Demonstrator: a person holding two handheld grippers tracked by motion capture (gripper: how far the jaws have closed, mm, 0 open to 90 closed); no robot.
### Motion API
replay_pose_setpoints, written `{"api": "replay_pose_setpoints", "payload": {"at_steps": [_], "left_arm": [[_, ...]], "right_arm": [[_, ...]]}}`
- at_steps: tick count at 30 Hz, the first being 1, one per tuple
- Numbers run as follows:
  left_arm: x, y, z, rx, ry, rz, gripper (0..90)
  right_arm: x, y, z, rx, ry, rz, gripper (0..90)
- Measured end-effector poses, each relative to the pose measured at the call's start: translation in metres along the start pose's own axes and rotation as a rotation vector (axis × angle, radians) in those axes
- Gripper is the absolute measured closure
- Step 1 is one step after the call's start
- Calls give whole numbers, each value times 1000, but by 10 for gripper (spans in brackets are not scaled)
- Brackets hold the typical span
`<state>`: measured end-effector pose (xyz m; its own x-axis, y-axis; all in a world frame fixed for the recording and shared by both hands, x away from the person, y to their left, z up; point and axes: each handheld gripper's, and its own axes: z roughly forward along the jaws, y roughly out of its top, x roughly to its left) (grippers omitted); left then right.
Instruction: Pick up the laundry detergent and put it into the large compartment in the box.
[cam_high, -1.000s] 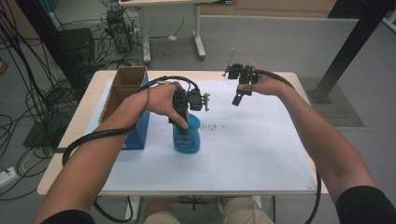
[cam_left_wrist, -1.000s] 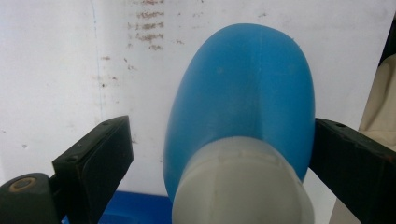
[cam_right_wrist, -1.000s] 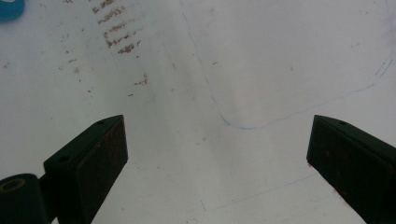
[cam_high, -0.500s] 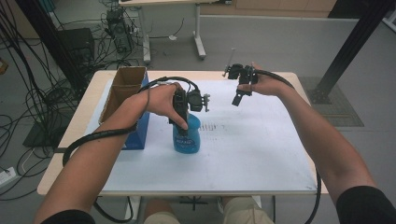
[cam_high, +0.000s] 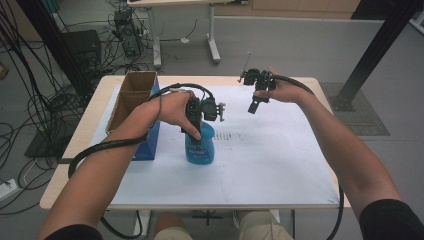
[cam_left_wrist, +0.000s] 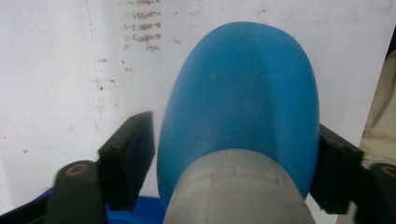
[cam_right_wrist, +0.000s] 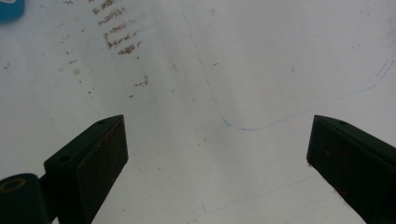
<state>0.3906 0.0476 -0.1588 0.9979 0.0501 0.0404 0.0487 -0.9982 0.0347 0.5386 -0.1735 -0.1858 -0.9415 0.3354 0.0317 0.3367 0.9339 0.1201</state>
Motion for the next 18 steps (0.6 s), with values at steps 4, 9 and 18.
{"api": "replay_pose_setpoints", "payload": {"at_steps": [4,9,18], "left_arm": [[3,1,0,6,-20,11,357],[4,6,0,24,-26,20,364],[5,9,0,38,-28,26,367]], "right_arm": [[-1,-1,0,-1,-1,1,52],[0,-1,0,-1,1,6,52],[0,0,2,-1,1,-2,52]]}}
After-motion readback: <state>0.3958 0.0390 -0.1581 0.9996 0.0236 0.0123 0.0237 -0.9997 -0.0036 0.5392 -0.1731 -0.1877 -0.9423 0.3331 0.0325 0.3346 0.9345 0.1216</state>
